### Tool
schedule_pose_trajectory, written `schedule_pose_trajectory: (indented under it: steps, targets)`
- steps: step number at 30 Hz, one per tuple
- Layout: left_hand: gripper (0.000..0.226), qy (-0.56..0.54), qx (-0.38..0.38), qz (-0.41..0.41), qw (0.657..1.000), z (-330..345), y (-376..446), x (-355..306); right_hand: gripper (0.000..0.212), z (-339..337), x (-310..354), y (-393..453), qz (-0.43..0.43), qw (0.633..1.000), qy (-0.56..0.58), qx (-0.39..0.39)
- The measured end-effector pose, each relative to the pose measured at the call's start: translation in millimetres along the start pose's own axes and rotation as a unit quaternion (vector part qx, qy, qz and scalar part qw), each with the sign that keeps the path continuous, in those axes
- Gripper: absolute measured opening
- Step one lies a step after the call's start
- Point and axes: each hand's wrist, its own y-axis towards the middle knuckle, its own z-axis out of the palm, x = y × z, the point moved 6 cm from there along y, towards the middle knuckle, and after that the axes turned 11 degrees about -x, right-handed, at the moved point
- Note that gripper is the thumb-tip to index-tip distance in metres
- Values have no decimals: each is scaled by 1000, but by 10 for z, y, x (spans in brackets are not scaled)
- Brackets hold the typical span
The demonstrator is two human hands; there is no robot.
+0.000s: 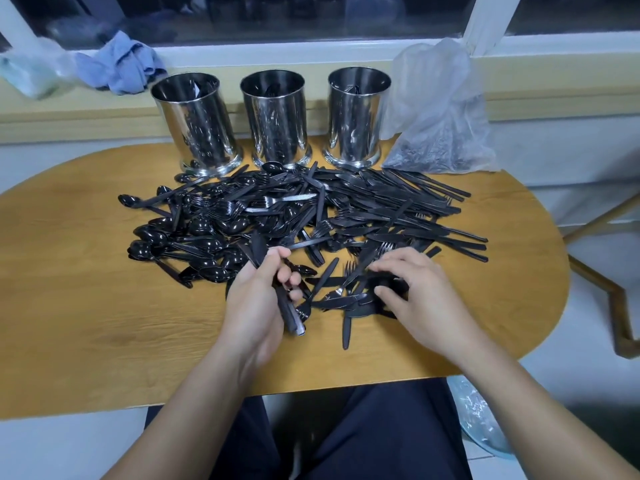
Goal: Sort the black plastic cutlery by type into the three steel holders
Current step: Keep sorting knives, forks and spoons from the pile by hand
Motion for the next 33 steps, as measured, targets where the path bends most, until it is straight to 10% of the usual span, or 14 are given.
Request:
schedule_pose_trajectory:
  steps: [18, 33]
  targets:
    - [13, 93, 33, 26, 995, 115, -212, 159, 18, -26, -150, 139, -103, 989, -98, 29]
    - [19, 138, 56, 29, 988, 340, -222, 158, 31, -153, 45, 537, 59, 991, 122, -23]
